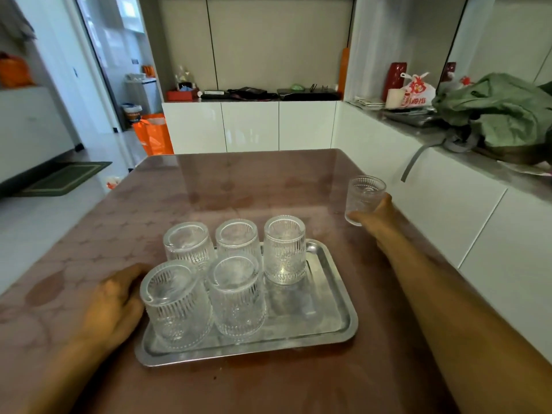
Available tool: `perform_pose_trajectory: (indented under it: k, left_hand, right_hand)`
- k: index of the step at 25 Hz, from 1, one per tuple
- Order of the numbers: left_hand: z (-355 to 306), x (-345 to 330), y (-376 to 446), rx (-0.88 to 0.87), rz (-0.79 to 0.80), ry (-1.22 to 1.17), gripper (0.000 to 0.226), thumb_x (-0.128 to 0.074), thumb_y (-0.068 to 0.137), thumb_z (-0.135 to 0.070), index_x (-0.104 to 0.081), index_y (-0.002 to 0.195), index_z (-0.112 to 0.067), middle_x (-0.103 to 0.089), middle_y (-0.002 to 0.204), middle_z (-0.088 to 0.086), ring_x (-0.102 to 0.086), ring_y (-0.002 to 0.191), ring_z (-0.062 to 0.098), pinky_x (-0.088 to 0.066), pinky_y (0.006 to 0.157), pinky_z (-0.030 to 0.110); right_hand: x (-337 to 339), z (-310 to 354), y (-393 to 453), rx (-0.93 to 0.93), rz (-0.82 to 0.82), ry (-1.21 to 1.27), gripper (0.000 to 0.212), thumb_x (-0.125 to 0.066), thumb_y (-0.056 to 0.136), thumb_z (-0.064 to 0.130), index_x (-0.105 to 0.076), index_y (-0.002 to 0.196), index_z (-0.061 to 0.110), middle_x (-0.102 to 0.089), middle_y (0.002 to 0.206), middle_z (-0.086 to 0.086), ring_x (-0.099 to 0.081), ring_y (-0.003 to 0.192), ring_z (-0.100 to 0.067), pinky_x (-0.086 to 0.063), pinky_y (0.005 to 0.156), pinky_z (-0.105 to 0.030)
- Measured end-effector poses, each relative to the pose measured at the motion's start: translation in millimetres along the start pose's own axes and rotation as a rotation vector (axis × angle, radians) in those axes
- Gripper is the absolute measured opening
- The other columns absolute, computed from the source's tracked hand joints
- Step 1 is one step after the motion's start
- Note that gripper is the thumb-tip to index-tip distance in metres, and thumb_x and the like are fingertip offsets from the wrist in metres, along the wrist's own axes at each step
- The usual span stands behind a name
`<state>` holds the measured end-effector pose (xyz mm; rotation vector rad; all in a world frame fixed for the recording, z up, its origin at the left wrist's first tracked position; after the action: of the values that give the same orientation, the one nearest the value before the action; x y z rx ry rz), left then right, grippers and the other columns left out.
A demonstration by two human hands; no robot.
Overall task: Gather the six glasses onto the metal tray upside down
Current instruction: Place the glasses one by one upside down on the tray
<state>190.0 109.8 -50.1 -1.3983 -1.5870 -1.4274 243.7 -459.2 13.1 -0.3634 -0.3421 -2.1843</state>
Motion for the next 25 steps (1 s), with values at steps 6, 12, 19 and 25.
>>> perform_pose_trajectory:
  k: [6,12,19,25]
  left_hand:
    - [-105,76,-29,-0.037,-0.074,-0.3,0.026,-0.049,0.082,-0.015,-0.07,0.098,-0.012,-0.073,0.086,-0.001,-0.066,0.074,0.015,-0.05,0.07,0.022]
    - [-109,76,-32,0.05,-0.069,-0.397,0.02,-0.057,0.088,0.007,-0.071,0.098,-0.003,-0.075,0.09,0.015,-0.069,0.077,0.035,-0.055,0.075,0.044]
    - [-100,70,-35,0.044,-0.095,-0.492,0.015,-0.066,0.086,0.0,-0.077,0.091,-0.009,-0.075,0.083,0.001,-0.065,0.068,0.01,-0.047,0.065,0.021]
    - [-99,67,-32,-0.026,-0.136,-0.465,0.013,-0.067,0.083,0.0,-0.077,0.087,-0.007,-0.078,0.08,0.005,-0.071,0.07,0.021,-0.052,0.067,0.027]
  right_hand:
    - [21,48,-36,0.213,0.05,-0.006,0.088,-0.09,0.066,0.028,-0.041,0.139,0.019,-0.056,0.134,-0.007,-0.06,0.106,-0.022,-0.05,0.077,-0.027]
    - [92,157,-135,0.444,0.314,0.071,0.072,-0.087,0.042,0.067,-0.054,0.102,0.045,-0.067,0.106,0.006,-0.071,0.077,-0.011,-0.056,0.052,-0.022]
    - [64,167,-223,0.547,0.421,-0.301,0.073,-0.084,0.044,0.066,-0.047,0.103,0.046,-0.062,0.102,0.021,-0.064,0.079,0.0,-0.05,0.055,-0.017]
    - [-1,120,-240,0.573,0.46,-0.491,0.059,-0.083,0.054,0.055,-0.047,0.096,0.038,-0.063,0.1,0.01,-0.055,0.077,-0.004,-0.042,0.055,-0.025]
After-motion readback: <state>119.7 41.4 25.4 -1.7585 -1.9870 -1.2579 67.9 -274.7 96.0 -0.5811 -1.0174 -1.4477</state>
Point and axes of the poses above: each hand's wrist, its own y-axis towards the middle knuckle, its own x-axis out of the back of the hand, z = x × y, the point moved 7 cm from there along y, towards the middle knuckle
